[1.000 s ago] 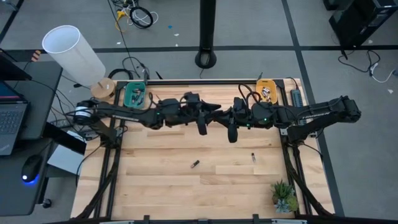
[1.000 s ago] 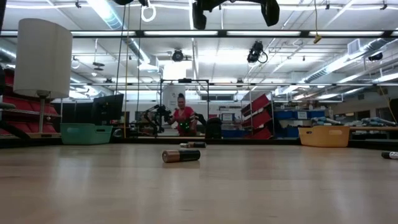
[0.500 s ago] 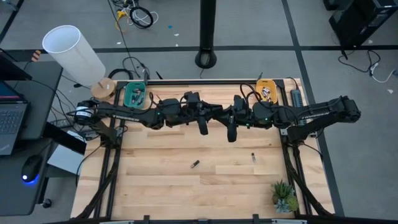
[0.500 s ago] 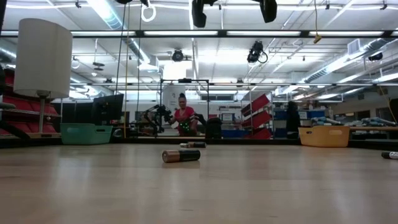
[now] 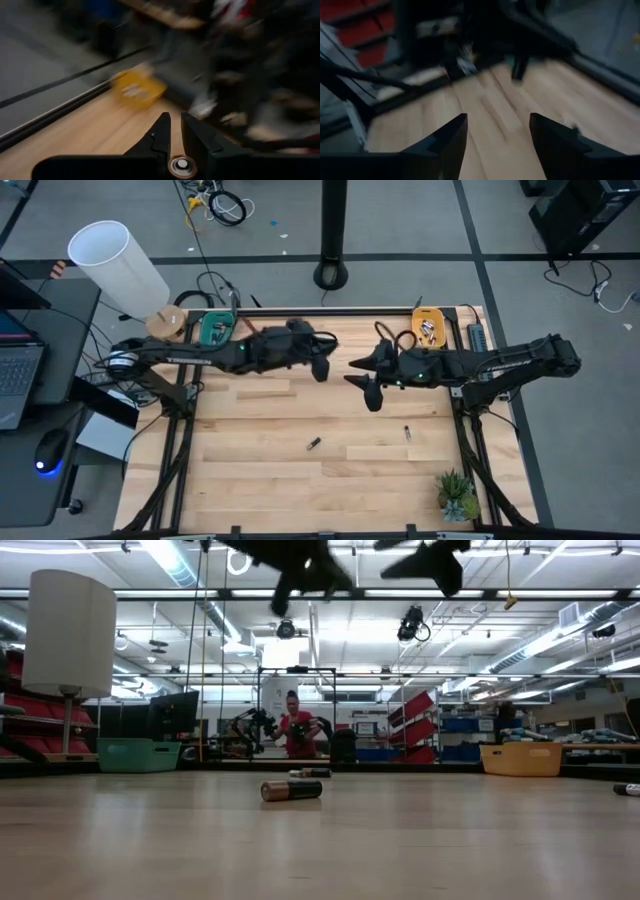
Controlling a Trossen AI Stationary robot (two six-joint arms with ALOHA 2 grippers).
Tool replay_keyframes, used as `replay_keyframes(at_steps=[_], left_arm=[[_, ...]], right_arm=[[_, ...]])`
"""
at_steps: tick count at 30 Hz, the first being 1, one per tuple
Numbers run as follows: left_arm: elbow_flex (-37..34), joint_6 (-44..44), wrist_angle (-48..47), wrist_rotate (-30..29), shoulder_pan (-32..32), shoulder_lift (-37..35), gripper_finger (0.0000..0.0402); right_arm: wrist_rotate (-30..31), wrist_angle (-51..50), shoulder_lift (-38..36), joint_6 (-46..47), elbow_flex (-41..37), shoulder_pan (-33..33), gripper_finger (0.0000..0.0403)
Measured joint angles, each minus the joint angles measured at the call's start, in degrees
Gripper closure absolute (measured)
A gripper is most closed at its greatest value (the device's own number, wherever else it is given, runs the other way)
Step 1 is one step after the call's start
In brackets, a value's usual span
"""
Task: Sort batteries
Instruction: Put the black battery into the blue bin
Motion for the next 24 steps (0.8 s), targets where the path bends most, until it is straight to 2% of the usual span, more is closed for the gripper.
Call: replay_keyframes(at_steps=[4, 8, 12, 15, 19, 24], left_arm=[[0.0, -0.32, -16.48, -6.3, 4.26, -1.94, 0.0359], [-0.02, -0.97, -32.11, -11.26, 10.02, -2.1, 0.0359], [-0.35, -4.83, -49.65, -21.95, 16.79, -2.1, 0.0359], [-3.3, -2.25, -52.8, -25.73, 22.05, -2.26, 0.0359], [-8.23, 3.21, -52.23, -23.02, 28.73, -2.78, 0.0359], [-14.41, 4.06, -51.78, -20.79, 34.57, -2.78, 0.0358]], right_arm=[[0.23, -6.74, 0.0, 4.09, 0.0, 0.31, 0.0186], [0.28, -7.7, 0.0, 4.95, -0.01, 1.93, 0.0202], [1.22, -6.66, 0.0, 6.04, -0.02, 4.08, 0.0219], [2.82, -6.44, 0.0, 8.19, -0.02, 5.94, 0.0231], [4.73, -5.74, 0.15, 10.64, 0.0, 8.55, 0.0242], [7.7, -5.2, 0.15, 13.82, -0.02, 11.93, 0.0249]])
